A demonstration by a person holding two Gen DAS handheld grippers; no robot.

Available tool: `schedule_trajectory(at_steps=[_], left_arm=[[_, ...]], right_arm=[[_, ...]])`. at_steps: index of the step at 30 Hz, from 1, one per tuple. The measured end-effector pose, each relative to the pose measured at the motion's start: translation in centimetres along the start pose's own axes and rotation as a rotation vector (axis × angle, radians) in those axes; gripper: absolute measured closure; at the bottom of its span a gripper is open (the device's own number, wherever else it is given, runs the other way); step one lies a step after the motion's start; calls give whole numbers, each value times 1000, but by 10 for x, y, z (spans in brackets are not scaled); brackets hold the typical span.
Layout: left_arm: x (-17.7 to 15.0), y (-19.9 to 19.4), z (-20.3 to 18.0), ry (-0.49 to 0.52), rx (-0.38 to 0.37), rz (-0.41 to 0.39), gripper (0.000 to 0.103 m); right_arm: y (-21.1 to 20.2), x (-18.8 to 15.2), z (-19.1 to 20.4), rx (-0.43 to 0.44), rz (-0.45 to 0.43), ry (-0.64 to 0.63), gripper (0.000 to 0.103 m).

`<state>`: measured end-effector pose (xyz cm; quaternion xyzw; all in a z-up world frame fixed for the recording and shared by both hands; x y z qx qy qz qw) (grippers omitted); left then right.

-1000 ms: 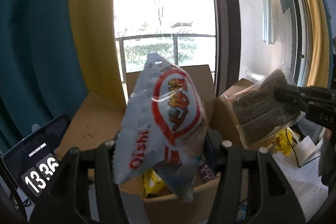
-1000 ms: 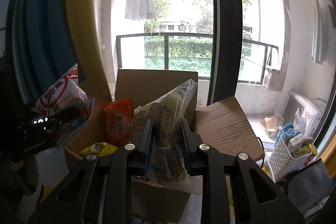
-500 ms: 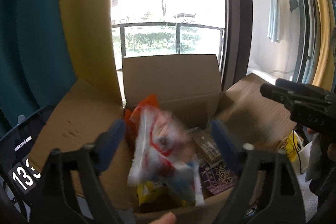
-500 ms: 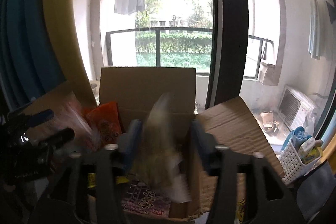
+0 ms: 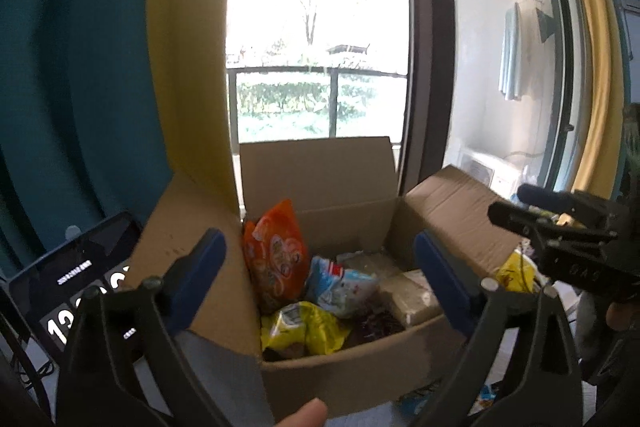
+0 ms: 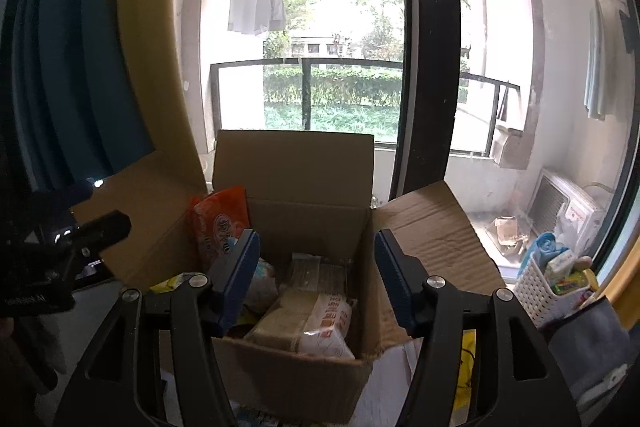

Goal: Organize snacks
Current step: 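Open both tools to drop the Oishi bag and bread pack into the box, then grasp the yellow-black snack bag with left tool while right tool grasps black coffee bag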

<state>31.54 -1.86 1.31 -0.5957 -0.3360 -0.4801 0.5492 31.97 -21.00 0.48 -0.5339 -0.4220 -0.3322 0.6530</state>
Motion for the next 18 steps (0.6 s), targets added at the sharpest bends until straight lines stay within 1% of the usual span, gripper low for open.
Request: schedule_trajectory(at_steps=[6,9,18], left_arm=[[-1,-40,-5,-1,-12,-32,6],[0,-54,-6,-1,-17,-41,6],[-18,-88,-10,-7,-29,-39,6]], right_arm=[[-32,-4,10,10,-12,-11,40],[-47,-6,14,14,-17,-17,40],[-84,-24,16,20,-11,-5,40]])
Point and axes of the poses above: each gripper's, at about its wrist camera, not at the fingertips, and y roughly the way its jaws point, z to its left, x to its top, the point moved 1 cm from there along y, roughly the way its jaws point, and after that the axes turned 7 degrees about y, right-handed, at the moved point
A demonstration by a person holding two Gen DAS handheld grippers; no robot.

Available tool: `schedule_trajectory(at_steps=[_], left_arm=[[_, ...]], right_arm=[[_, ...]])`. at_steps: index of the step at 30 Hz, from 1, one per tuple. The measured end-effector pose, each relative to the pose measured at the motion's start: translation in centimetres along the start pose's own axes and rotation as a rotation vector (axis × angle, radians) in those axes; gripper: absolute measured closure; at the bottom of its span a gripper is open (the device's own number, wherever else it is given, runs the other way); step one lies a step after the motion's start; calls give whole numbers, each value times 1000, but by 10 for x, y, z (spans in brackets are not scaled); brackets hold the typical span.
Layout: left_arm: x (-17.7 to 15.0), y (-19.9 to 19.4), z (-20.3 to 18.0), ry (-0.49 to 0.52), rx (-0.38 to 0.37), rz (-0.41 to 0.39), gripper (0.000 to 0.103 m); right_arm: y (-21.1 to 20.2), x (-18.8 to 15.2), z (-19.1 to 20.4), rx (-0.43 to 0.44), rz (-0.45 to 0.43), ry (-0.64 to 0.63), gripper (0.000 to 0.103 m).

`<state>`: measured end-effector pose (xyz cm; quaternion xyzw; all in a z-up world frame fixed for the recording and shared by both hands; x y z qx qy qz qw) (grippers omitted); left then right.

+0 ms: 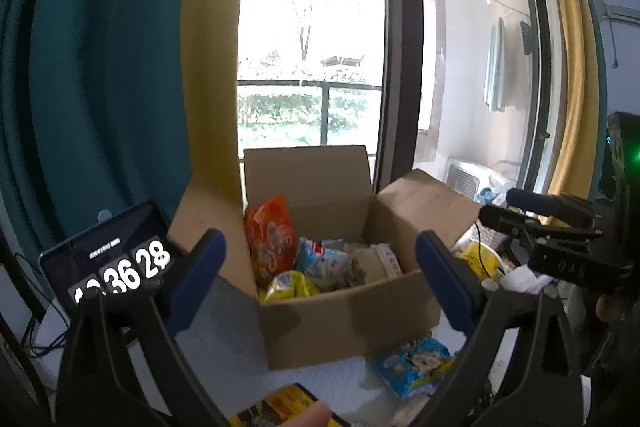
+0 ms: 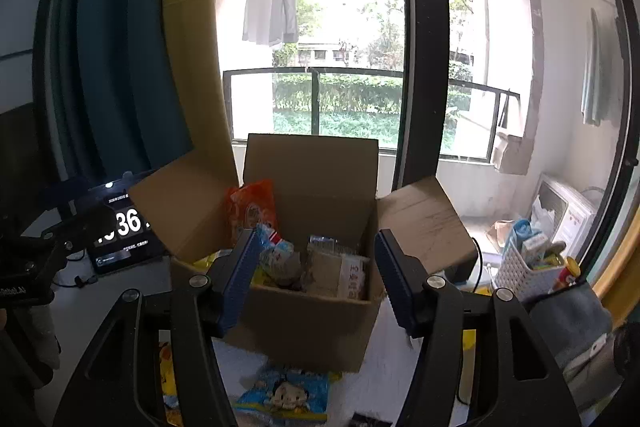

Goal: Organize snacks
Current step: 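Grasp the yellow-black snack bag with left tool while right tool grasps black coffee bag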

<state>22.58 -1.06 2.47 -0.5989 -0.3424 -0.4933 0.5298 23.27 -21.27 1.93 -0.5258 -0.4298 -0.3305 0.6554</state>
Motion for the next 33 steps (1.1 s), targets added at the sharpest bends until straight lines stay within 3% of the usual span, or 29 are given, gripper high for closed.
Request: schedule_trajectory(at_steps=[11,19,29,33], left_arm=[[-47,-17,3,-24,-1,98,6],[-97,-13,17,-70,36,204,6],[-153,9,25,7,37,373,6],[-172,26,27,54,2,444,6]], right_arm=[[-20,-39,-20,-26,70,22,40],[-14,-85,-44,-46,179,85,40],[9,-149,-64,-68,335,187,40],[20,-176,-68,-75,408,226,40]])
Point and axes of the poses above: each gripper's, at about its wrist camera, not at the fingertips, and y roughly the way its jaws point, z to its left, x to its top, the point moved 1 cm from there along y, roughly the way its jaws point, and after that the axes turned 7 degrees about y, right-handed, at the moved point
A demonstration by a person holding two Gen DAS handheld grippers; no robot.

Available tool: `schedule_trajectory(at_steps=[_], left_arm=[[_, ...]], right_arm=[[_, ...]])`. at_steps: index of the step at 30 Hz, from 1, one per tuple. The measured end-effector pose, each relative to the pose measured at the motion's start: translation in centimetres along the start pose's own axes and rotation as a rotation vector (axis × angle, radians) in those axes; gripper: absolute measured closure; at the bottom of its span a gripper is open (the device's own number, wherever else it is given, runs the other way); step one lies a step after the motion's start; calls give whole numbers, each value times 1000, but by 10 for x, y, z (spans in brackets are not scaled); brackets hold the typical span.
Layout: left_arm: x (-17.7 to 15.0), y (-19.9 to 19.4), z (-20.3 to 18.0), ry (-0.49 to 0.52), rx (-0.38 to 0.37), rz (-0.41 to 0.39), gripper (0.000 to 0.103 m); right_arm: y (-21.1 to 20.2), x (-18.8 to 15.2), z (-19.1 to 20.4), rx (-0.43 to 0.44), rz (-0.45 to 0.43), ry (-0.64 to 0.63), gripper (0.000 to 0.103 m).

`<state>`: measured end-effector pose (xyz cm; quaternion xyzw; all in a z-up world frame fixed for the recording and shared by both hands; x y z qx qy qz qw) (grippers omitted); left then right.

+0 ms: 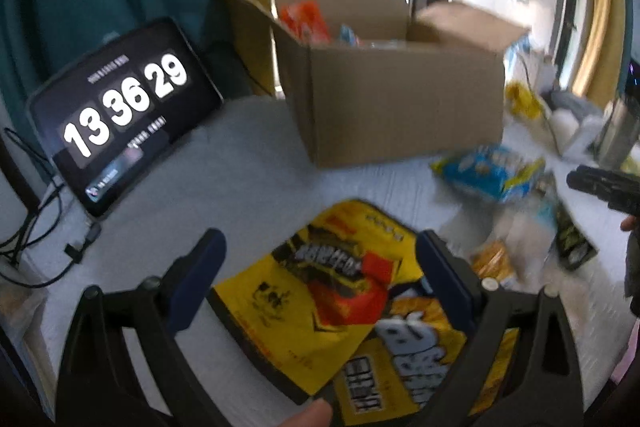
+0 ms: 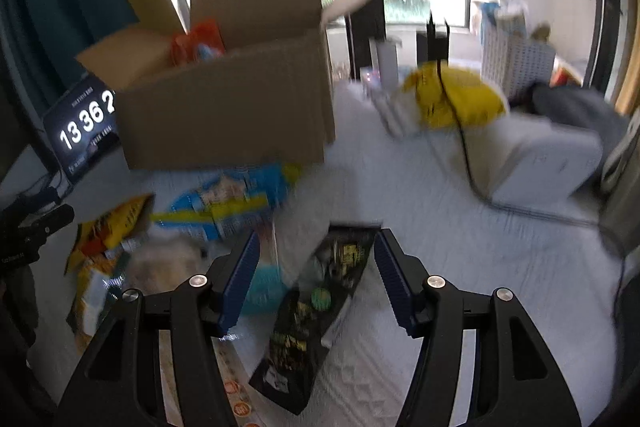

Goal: Organize snacks
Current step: 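Grasp the yellow-black snack bag with left tool while right tool grasps black coffee bag, then lift both held bags and carry them over the box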

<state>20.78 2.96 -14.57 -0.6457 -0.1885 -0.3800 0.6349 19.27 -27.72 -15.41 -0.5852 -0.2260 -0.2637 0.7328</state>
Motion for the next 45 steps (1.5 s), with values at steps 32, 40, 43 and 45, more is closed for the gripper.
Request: schedule_trajectory(at_steps=[32,40,43,45], left_arm=[[-7,65,-7,144,-155,107,66],[-16,39,-13,93,-170,98,86],[-19,27,-11,72,-175,90,101],[-20,18,-9,53,-178,82,102]], right_arm=[[31,-24,-9,42,72,49,65],[10,-22,-19,51,32,54,68],[1,-20,-23,53,13,57,69],[-6,-18,-24,57,-4,58,69]])
Point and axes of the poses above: each gripper's, at about its wrist camera, not at the fingertips, and y roughly the way its jaws point, z to its left, x to its top, the point moved 1 cm from there along y, roughly the way its jaws point, and after that the axes turned 7 degrees about y, right-handed, at the moved point
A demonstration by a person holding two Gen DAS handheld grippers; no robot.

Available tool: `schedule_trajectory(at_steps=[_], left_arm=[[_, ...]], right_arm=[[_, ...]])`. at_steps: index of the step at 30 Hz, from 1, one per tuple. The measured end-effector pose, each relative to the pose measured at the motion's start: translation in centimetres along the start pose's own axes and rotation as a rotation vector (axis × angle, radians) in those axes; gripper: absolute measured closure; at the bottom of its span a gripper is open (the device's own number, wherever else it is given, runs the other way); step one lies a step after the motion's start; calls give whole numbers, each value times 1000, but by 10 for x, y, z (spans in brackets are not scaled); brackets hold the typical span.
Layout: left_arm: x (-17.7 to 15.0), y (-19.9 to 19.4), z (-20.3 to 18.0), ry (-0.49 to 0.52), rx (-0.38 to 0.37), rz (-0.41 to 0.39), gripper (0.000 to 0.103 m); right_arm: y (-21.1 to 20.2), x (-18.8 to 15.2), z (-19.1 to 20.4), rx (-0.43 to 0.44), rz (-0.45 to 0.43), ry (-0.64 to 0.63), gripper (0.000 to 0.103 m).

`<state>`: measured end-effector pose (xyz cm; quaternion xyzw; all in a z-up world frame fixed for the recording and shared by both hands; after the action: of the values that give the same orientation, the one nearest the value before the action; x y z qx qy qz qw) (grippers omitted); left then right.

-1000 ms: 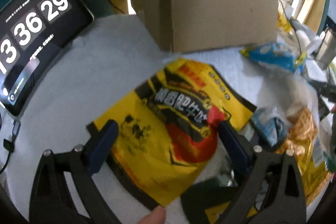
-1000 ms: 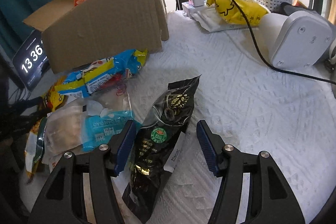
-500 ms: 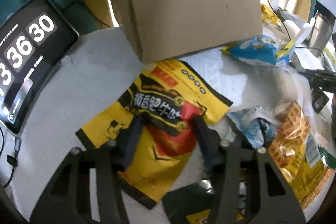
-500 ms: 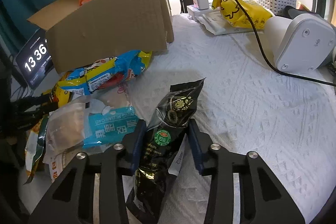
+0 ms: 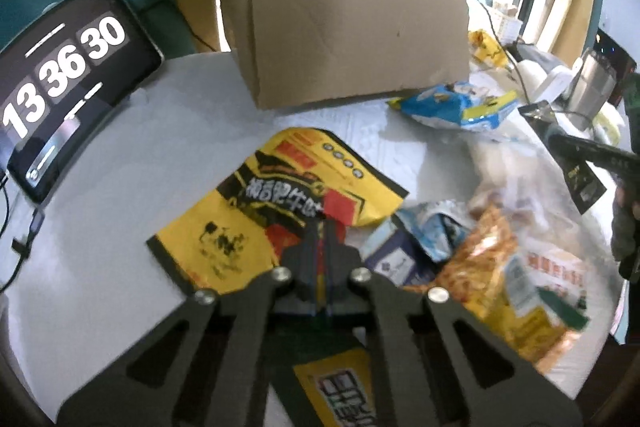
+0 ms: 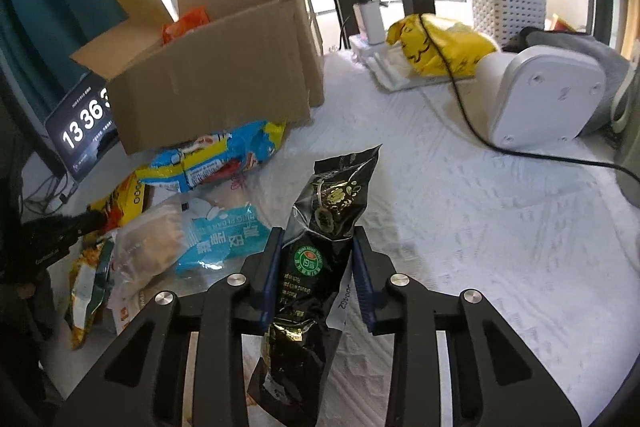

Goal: Organize snacks
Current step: 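Lift both held bags and carry them over the box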

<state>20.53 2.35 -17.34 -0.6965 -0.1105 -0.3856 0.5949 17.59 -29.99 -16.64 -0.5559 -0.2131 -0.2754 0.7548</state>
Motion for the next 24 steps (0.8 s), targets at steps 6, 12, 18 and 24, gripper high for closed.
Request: schedule_trajectory(at_steps=[6,12,18,24], left_arm=[[9,-25,4,55,51,-42,99],[31,-6,33,88,29,-40,10],[30,40,32,192,-56,84,10],[19,52,17,263,-106,131,10]], right_arm=[[-13,7,3,29,-33,-9,69],[-11,8,12,52,-30,-21,69],[-4,8,12,41,-12,-9,69],[1,14,11,25,-9,1,69]])
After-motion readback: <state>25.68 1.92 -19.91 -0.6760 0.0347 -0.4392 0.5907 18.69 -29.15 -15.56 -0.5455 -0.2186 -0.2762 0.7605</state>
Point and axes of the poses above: each gripper's, at about its wrist camera, not at the fingertips, and y roughly the way its jaws point, z to its left, x to its top, the point moved 1 cm from there along y, roughly the way its jaws point, and after that the axes turned 7 degrees about y, right-handed, at the moved point
